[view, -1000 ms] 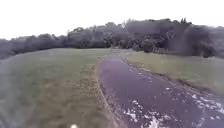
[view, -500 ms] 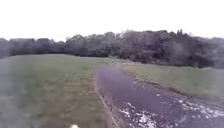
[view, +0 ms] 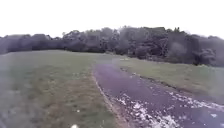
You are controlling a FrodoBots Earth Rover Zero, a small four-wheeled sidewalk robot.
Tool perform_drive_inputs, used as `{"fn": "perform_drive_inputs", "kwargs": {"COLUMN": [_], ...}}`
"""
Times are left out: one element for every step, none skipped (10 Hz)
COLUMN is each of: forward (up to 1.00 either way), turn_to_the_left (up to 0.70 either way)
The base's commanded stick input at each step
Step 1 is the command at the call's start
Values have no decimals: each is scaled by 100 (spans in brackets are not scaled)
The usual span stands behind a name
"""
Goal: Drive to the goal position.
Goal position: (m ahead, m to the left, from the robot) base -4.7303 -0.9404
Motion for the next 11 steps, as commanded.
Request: {"fn": "perform_drive_inputs", "kwargs": {"forward": [-62,-62,-62,-62,-62,-62,-62,-62,-62,-62,-62], "turn_to_the_left": [2,3,3,25,30,31,31,26,14,3,3]}}
